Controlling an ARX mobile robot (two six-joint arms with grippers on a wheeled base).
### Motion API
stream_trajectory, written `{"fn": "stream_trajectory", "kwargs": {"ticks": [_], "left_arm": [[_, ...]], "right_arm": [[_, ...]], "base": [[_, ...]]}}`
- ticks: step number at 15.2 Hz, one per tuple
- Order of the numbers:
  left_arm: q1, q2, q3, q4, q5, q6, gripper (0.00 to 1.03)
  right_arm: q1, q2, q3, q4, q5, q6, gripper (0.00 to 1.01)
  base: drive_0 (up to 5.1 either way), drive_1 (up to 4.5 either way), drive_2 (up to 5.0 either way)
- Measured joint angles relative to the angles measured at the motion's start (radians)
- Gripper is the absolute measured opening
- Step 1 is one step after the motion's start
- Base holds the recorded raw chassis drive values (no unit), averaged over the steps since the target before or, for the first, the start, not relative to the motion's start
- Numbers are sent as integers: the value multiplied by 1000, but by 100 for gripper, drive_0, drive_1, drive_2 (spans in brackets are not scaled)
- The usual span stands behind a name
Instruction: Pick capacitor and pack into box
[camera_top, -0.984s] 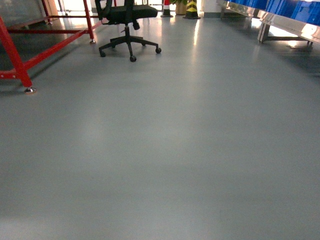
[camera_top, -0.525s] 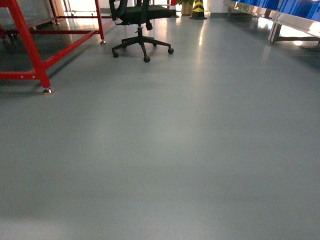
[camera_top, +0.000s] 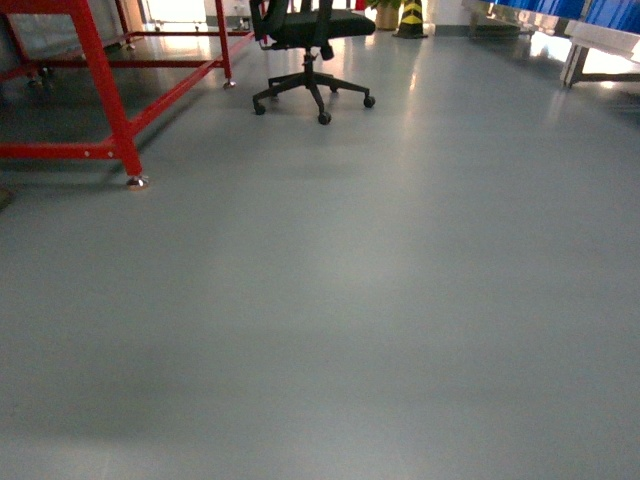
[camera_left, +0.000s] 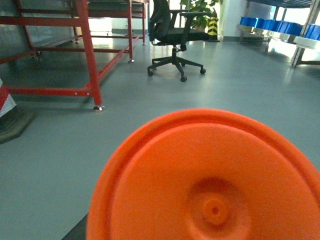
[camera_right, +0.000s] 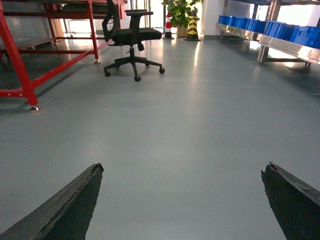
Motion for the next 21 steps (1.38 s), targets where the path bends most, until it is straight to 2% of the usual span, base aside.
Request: {"fn": "stream_trajectory", "kwargs": {"ticks": [21], "left_arm": [[0,0,0,2,2,0,43]], "right_arm": [[0,0,0,4,0,0,98]], "base": [[-502,239,239]]}}
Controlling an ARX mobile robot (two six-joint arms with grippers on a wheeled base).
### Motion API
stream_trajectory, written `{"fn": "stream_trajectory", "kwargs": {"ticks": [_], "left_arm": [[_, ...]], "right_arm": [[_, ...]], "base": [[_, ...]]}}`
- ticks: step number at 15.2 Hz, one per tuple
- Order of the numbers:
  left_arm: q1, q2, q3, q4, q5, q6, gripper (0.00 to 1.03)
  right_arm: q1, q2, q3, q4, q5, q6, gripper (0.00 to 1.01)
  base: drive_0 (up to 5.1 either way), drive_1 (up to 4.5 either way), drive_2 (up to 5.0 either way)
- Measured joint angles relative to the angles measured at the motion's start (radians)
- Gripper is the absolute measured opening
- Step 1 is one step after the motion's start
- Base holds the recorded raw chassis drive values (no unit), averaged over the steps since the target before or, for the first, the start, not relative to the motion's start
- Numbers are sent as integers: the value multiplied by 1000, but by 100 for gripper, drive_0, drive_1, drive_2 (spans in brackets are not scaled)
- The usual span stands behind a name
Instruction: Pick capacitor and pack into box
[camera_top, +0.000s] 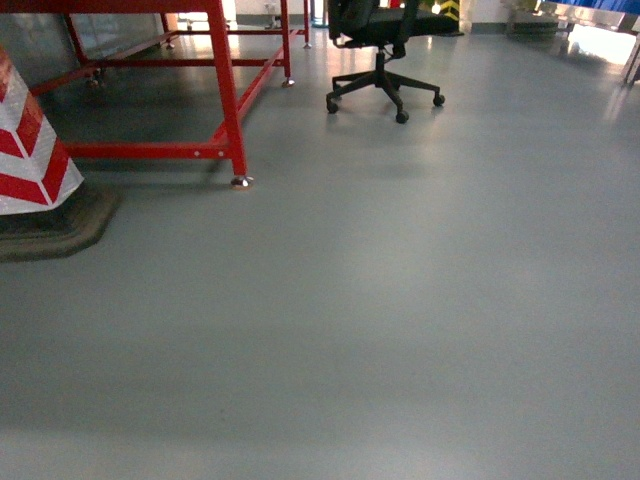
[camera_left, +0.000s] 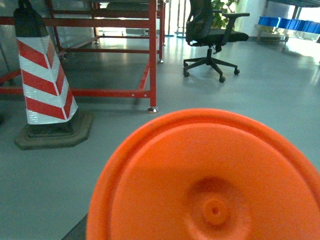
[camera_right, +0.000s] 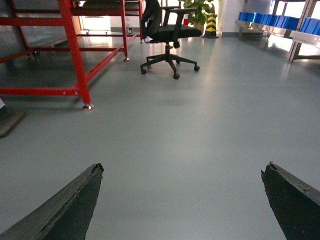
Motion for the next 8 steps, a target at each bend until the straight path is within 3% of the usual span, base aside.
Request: {"fn": "stream_trajectory", "kwargs": {"ticks": [8], "left_arm": [[0,0,0,-2,0,0,43]], "right_arm": [[0,0,0,-2,0,0,98]], "base": [[-501,240,240]]}}
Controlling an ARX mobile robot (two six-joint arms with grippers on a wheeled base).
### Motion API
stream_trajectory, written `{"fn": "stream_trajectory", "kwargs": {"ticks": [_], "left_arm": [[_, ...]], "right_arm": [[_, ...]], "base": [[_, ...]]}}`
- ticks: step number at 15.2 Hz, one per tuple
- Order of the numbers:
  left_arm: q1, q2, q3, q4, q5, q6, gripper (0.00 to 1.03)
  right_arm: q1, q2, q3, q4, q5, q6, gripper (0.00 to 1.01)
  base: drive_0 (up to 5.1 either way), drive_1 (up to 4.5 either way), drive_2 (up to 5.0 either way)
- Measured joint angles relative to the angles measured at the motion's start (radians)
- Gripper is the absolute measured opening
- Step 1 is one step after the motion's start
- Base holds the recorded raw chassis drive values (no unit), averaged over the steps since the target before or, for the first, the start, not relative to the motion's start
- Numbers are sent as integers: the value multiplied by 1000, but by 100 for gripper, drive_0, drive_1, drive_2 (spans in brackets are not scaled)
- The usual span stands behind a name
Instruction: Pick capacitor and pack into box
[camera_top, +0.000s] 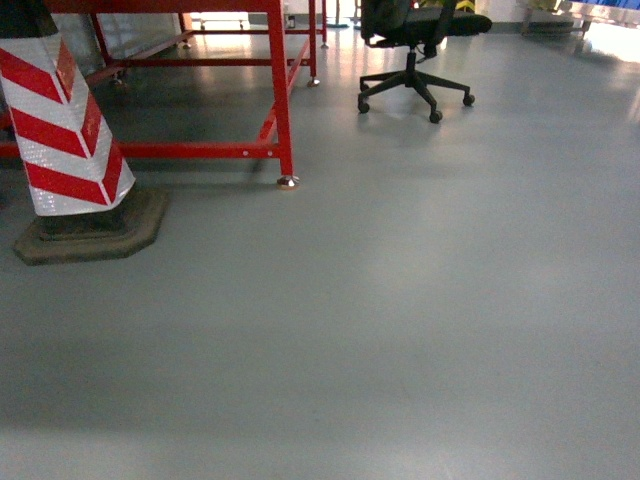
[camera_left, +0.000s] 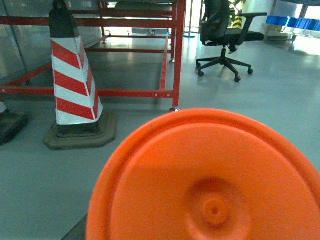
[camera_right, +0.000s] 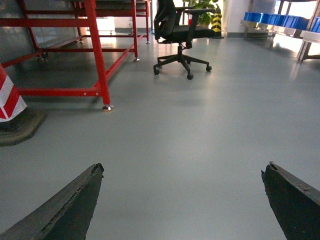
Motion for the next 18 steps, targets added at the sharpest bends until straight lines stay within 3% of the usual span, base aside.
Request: {"fn": "stream_trajectory", "kwargs": {"ticks": [18], "left_arm": [[0,0,0,-4,0,0,43]], "right_arm": [[0,0,0,-2,0,0,98]], "base": [[-503,238,238]]}}
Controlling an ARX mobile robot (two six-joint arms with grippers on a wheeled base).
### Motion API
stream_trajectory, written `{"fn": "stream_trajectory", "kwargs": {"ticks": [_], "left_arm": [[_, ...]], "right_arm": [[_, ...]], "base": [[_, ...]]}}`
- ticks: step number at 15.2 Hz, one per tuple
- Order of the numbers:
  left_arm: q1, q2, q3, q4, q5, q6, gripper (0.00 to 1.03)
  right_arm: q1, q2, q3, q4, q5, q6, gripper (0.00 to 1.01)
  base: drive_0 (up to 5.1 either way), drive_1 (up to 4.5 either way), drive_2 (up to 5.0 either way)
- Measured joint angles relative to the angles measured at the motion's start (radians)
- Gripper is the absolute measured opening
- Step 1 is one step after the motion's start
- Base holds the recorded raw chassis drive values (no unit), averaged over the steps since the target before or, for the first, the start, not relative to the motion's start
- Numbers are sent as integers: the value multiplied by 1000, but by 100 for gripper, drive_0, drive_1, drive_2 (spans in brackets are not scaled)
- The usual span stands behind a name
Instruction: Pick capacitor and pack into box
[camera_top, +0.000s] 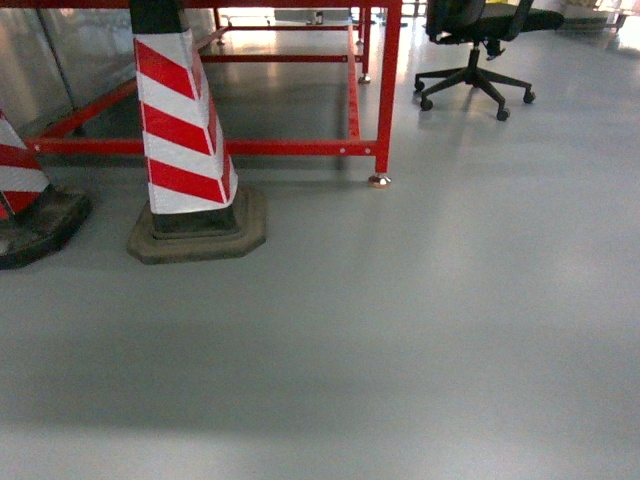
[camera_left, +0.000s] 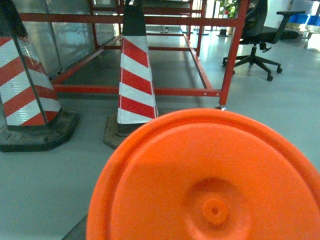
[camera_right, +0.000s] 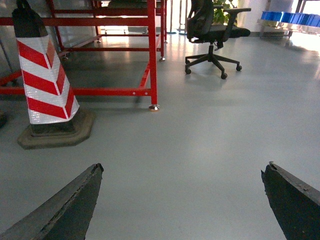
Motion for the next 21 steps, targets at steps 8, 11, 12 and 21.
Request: {"fn": "stream_trajectory", "kwargs": {"ticks": [8,11,12,21], "left_arm": [[0,0,0,3,-1,0,43],[0,0,0,3,0,0,43],[0,0,0,2,0,0,43],[0,0,0,3,-1,0,43]], "right_arm": [[0,0,0,3,0,0,98],[0,0,0,1,0,0,98],[0,0,0,3,1,0,98],[0,0,0,3,-2,0,98]], "base": [[-505,235,235],[-497,243,243],[-485,256,256],[-485,256,256]]}}
